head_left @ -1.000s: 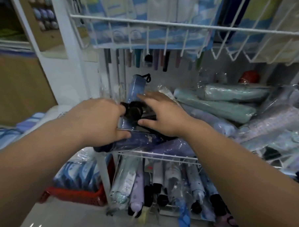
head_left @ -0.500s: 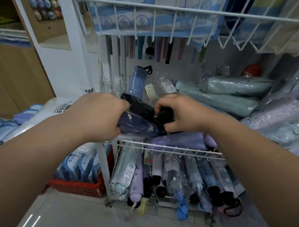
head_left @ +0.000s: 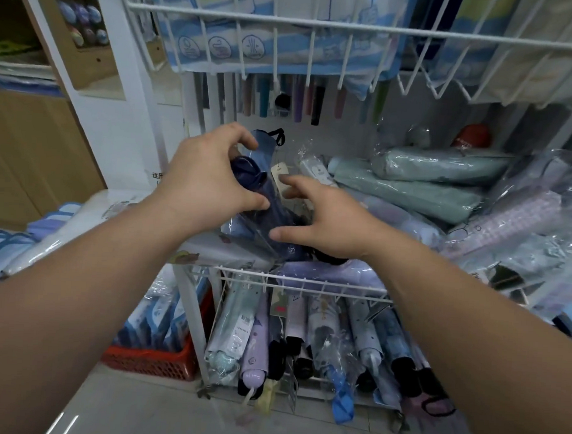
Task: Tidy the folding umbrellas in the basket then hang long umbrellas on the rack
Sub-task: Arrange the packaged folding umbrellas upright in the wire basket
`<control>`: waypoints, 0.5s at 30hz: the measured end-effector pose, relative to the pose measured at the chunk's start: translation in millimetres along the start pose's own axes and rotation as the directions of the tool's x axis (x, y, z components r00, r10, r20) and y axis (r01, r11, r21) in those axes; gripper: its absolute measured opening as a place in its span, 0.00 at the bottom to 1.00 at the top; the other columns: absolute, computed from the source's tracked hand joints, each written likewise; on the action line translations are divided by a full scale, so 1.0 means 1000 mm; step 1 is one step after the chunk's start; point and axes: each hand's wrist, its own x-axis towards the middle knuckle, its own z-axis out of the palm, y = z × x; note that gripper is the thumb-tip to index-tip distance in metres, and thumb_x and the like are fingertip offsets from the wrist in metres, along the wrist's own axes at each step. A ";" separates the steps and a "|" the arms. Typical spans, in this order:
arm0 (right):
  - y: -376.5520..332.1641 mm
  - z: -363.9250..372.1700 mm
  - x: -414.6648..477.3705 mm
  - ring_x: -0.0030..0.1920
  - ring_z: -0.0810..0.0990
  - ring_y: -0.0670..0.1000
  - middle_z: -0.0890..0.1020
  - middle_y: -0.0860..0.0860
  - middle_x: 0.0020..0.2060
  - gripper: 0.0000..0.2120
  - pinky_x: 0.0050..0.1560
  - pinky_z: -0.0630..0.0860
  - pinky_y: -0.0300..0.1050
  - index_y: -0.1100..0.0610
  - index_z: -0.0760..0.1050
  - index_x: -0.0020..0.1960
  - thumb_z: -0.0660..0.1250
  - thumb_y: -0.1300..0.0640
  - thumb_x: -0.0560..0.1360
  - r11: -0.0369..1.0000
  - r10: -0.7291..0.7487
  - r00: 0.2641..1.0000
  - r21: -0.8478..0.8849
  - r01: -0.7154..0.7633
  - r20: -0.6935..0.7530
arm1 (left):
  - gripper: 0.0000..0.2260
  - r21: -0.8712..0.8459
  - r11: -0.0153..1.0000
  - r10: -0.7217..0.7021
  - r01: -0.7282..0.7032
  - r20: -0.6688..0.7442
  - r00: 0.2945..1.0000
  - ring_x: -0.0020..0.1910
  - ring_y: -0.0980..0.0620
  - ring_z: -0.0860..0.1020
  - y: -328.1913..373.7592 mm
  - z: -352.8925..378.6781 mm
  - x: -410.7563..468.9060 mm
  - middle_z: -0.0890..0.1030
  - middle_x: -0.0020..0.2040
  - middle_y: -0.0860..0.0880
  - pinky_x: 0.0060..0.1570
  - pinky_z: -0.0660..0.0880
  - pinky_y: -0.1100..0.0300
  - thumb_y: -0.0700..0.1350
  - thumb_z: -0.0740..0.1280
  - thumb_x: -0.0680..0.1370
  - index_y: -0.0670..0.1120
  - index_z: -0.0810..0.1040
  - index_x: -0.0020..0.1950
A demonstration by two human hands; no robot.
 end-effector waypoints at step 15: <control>0.024 -0.012 0.012 0.49 0.85 0.51 0.86 0.52 0.48 0.06 0.53 0.82 0.51 0.52 0.77 0.53 0.71 0.58 0.77 0.705 0.318 0.885 0.708 0.019 -0.340 | 0.27 -0.116 0.989 -0.062 0.095 0.264 0.963 0.57 0.48 0.80 0.002 0.084 -0.017 0.79 0.62 0.48 0.58 0.78 0.49 0.53 0.75 0.73 0.51 0.70 0.70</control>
